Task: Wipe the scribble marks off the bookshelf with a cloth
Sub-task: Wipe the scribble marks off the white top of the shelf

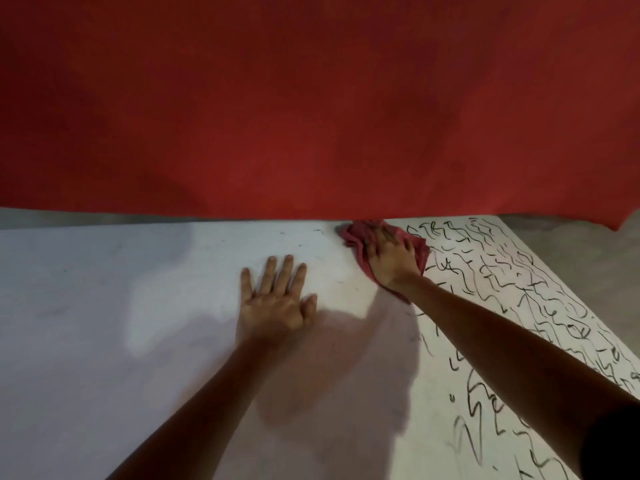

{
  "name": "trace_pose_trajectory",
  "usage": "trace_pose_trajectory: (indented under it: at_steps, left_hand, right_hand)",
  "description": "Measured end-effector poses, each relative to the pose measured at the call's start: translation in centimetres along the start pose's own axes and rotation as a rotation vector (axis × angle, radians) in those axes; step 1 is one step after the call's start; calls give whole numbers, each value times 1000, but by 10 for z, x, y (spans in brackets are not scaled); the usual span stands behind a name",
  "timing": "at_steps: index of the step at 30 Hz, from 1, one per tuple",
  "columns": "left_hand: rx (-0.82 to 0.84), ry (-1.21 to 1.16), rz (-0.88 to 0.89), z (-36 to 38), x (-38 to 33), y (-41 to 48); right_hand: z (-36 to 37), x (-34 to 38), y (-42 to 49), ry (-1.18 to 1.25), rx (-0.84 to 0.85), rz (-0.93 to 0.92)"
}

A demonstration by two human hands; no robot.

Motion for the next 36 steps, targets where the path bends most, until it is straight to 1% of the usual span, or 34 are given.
trace_pose_trajectory:
  at_steps: [2, 4, 6, 9, 11, 13, 14, 15, 17, 18, 20, 21, 22, 23, 25, 26, 27, 28, 29, 30, 31, 33, 34, 35, 36]
  left_hand:
    - [56, -1, -40, -7, -1, -1]
    - [123, -11, -76, -7, -3, 0]
    - [133, -36, -121, -7, -5, 1]
    - [90, -9, -90, -5, -6, -2]
    - [53, -10, -67, -4, -4, -3]
    - [-29, -22, -23, 1, -1, -1]
    - [-4, -43, -18, -1, -2, -2]
    - [-17, -42, -1, -2, -3, 0]
    - [60, -55, -51, -6, -3, 2]
    - [64, -19, -61, -5, -2, 3]
    - [105, -4, -95, -4, -1, 3]
    - [112, -6, -107, -5, -1, 3]
    - [103, -2, -103, -6, -3, 1]
    - [81, -10, -101, -5, -2, 0]
    - [35, -69, -94, -11, -5, -4]
    - [4, -114, -65, -15, -5, -8]
    - [-12, -150, -27, -19, -2, -12]
    - [-10, -194, 24, -24, 4, -18]
    - [19, -225, 83, -28, 13, -25]
    - [64, -207, 139, -32, 24, -35]
    - [87, -170, 178, -38, 37, -47]
    - [95, -114, 193, -52, 70, -72]
    - [104, -83, 158, -59, 85, -83]
    - [107, -57, 115, -65, 101, -93]
    - [106, -43, 72, -69, 115, -100]
  right_hand:
    - [1, 2, 20, 32, -19, 86]
    - [3, 8, 8, 41, -4, 104]
    - [6, 12, -29, 29, 16, 33]
    - [8, 16, -95, 39, -32, -144]
    - [8, 10, -104, 30, -19, -199]
    - [3, 4, -79, 25, 2, -208]
    - [2, 1, -61, 15, 12, -184]
    - [2, -3, -40, 11, 12, -136]
    - [3, -5, 0, 36, -25, 11]
    - [3, -3, 14, 56, -46, 91]
    - [4, 11, 31, 107, -45, 212]
    - [3, 20, 29, 127, -26, 237]
    - [4, 29, 22, 123, -6, 229]
    - [5, 39, 13, 92, 13, 167]
    - [3, 43, -21, 9, 72, -43]
    - [2, 36, -40, -12, 78, -137]
    - [2, 22, -54, -20, 68, -192]
    - [0, 6, -60, -32, 56, -200]
    - [-2, -9, -58, -37, 47, -158]
    - [-3, -19, -50, -26, 47, -66]
    - [-3, -19, -40, 2, 45, 65]
    - [0, 11, -20, 64, 34, 330]
    - [0, 38, -13, 80, 46, 410]
    - [0, 70, -9, 88, 63, 416]
    - [-1, 106, -10, 92, 78, 352]
Point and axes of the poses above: each hand's wrist, its own y-axis towards the middle knuckle, its own z-axis out of the palm, x = y × z, the point moved 1 cm from there along y, towards the middle knuckle, and after that the axes turned 8 degrees about -y, right-handed, at the moved point
